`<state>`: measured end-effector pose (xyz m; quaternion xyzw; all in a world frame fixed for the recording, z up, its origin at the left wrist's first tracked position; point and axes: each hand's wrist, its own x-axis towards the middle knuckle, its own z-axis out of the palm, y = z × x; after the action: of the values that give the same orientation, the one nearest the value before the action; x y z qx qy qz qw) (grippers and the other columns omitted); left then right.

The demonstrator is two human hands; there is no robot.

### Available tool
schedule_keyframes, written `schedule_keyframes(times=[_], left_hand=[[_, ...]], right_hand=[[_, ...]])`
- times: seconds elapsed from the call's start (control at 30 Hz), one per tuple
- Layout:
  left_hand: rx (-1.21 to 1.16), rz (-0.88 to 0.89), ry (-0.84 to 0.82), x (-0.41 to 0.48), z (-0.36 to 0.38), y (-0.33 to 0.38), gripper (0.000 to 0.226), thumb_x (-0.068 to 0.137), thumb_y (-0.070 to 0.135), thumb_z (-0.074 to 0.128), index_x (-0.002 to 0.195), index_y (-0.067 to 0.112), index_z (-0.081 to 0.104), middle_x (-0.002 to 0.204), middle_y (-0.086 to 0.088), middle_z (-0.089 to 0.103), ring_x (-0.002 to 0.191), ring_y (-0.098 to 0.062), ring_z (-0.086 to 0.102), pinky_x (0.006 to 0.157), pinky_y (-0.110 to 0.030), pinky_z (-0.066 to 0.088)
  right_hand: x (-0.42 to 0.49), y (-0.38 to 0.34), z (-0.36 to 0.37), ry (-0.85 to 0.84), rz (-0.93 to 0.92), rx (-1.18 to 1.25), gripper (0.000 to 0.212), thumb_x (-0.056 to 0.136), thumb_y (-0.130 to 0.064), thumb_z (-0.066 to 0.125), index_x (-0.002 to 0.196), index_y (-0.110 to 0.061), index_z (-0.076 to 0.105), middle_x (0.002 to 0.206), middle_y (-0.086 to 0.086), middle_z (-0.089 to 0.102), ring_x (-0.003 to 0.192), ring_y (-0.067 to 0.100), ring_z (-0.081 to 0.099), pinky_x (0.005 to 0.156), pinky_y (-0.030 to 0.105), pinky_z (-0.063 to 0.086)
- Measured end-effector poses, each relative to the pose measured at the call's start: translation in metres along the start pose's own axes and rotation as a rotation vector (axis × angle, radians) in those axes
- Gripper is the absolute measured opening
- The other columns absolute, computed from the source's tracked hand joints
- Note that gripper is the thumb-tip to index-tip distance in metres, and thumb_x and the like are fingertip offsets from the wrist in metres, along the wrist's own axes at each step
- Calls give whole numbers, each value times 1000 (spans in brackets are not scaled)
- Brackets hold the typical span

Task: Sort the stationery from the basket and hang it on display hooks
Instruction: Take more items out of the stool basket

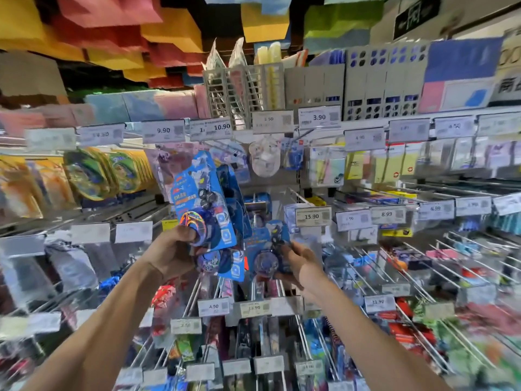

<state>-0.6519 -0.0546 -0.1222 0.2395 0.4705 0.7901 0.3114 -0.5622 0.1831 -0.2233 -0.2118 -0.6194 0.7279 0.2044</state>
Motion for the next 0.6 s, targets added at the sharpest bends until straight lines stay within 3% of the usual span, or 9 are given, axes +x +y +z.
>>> schedule_keyframes(times=[0.13,0.2,0.23,0.3,0.4,0.47,0.5,0.57,0.6], left_hand=[[7,15,-4,2,9,4,28,74,5,61,49,13,73,51,0,64,39,-12,60,38,-18,48],[-4,-14,-16,1,10,6,4,53,11,70,50,12,73,50,-1,63,36,-13,57,36,-19,48],[-15,-8,-57,3,7,7,14,40,10,69,53,12,75,52,-2,65,36,-14,57,38,-21,50],[-37,-34,-143,6,-1,8,24,37,6,66,58,10,77,56,-5,68,40,-16,61,40,-25,53],[-70,-61,-157,9,-3,12,28,53,4,61,74,2,80,71,-15,74,58,-23,73,53,-33,61],[-83,-38,-226,9,-3,11,44,84,0,36,104,-13,73,99,-31,73,87,-34,76,79,-42,62],[-29,-3,-198,11,-2,9,53,93,-3,22,102,-14,73,97,-31,73,86,-33,76,77,-39,63],[6,-62,-177,13,-1,8,75,102,-1,13,64,0,78,61,-15,70,49,-22,69,42,-27,55],[12,-11,-99,6,5,9,80,102,-2,13,52,6,74,51,-9,65,38,-18,63,33,-24,48]], right_hand=[[6,-11,15,27,48,40,26,102,-29,59,124,-16,58,106,12,73,84,30,76,75,47,64],[10,-12,19,26,58,100,27,104,-25,56,128,-14,55,106,11,73,77,26,76,69,41,64],[11,-12,20,27,58,115,26,105,-22,54,128,-12,55,107,12,72,76,25,76,63,38,63],[14,-10,23,43,54,111,23,107,-20,49,126,-9,56,108,15,72,77,27,74,57,35,62],[11,-9,28,102,75,101,21,110,-16,39,116,-9,58,100,12,66,71,25,68,49,32,60],[13,-9,31,131,39,-8,21,110,-14,38,119,-9,56,102,9,62,81,27,67,52,32,61],[15,-10,32,146,25,-68,21,109,-15,38,120,-8,55,103,9,62,88,30,67,59,37,63],[22,-14,36,189,4,-180,19,107,-16,43,116,-8,58,107,12,66,100,35,67,80,50,62],[29,-15,37,213,10,-236,17,105,-16,47,110,-8,61,109,15,68,102,36,67,89,53,59]])
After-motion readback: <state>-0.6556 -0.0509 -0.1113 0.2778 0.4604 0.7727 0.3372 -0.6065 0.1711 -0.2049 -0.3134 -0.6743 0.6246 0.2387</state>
